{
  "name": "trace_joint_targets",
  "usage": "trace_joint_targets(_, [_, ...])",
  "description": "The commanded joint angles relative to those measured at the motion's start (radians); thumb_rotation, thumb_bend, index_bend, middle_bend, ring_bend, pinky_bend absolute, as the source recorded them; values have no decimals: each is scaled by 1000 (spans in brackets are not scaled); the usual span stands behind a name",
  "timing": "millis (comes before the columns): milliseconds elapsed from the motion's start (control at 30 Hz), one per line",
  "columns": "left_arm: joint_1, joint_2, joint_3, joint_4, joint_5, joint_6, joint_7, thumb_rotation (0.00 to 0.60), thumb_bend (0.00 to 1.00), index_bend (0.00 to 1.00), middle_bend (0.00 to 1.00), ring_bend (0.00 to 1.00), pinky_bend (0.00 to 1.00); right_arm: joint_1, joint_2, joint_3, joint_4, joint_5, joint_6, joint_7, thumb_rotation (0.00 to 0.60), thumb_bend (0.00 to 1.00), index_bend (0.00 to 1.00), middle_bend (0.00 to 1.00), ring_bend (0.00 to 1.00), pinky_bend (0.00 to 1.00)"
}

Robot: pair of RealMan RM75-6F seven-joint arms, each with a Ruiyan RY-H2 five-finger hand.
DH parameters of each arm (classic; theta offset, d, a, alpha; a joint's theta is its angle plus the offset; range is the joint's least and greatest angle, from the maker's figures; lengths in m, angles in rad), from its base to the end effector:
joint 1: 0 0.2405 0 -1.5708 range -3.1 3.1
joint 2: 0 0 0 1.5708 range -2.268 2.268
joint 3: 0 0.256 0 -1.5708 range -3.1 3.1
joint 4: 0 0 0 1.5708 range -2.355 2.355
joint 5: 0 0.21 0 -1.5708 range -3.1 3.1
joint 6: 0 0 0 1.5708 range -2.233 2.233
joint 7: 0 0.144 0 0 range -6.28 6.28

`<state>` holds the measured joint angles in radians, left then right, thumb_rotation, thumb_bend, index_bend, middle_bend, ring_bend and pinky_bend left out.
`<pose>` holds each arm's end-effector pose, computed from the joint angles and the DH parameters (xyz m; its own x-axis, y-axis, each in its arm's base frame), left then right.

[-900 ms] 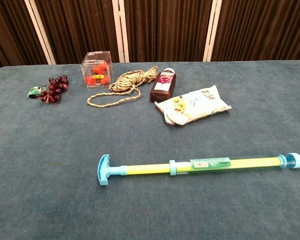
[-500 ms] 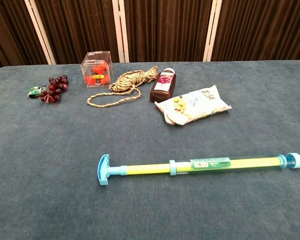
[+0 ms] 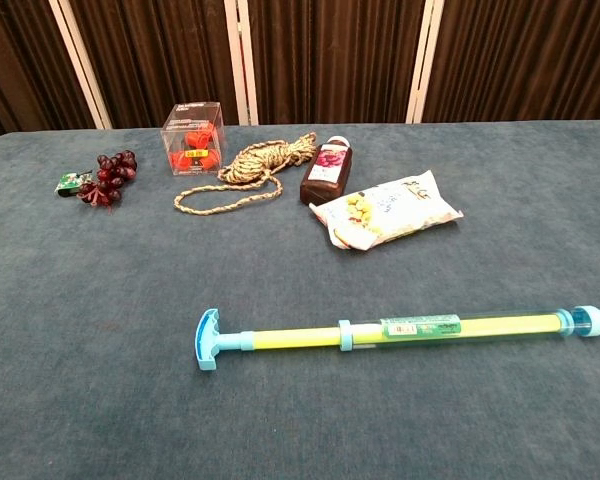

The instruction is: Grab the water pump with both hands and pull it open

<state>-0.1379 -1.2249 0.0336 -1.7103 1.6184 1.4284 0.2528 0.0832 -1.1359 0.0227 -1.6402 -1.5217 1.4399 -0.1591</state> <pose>-0.2618 0.1723 0.0960 0.4633 0.0956 0.8811 0.8749 -0.2074 -0.4375 -0.3057 -0.1738 0.1402 0.5007 -0.0727 0.8625 -0.8656 -0.0423 0.4989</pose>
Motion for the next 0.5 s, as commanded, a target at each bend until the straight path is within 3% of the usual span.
trace_joint_targets(33, [-1,-2,2,-4,0,-5,9,600,15,14,0,0,0,0,-3,1,6,-14,12,11,600,153,0,0,0,0])
trace_joint_targets(267, [-8,-5,1,-24,-3,-18,28,600,22,53,0,0,0,-2,-6,-3,11,-19,13,15,600,153,4,0,0,0])
trace_joint_targets(500, [-58,-16,-33,-85,-15,-76,112,600,106,271,75,0,48,-1,-4,-4,5,-11,4,11,600,151,27,0,0,0])
